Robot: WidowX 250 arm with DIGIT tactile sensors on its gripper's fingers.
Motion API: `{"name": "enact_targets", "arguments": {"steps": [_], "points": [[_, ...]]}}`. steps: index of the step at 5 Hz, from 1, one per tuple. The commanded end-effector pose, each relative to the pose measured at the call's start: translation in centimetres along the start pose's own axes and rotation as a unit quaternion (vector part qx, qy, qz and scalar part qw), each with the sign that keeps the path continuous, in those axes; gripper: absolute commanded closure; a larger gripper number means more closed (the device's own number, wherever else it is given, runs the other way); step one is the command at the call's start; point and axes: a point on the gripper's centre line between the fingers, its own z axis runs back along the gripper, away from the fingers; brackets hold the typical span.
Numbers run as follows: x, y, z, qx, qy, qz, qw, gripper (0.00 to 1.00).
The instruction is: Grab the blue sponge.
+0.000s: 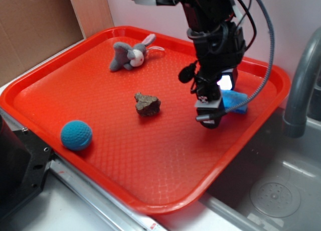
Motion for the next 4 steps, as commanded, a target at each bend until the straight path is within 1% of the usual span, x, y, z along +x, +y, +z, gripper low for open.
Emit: {"name": "enact_targets", "arguments": {"steps": [1,2,3,4], "points": [[0.7,-0.2,1.6,0.023,-0.017,0.002,1.0,1.0],[-0.5,-0.2,4.3,0.053,-0.005,0.051,0.997,1.0],[-1.6,-0.4,8.2,0.105,0.045,0.153,0.982,1.0],[-3.9,-0.4,12.8,0.094,0.065,0.278,0.954,1.0]]}}
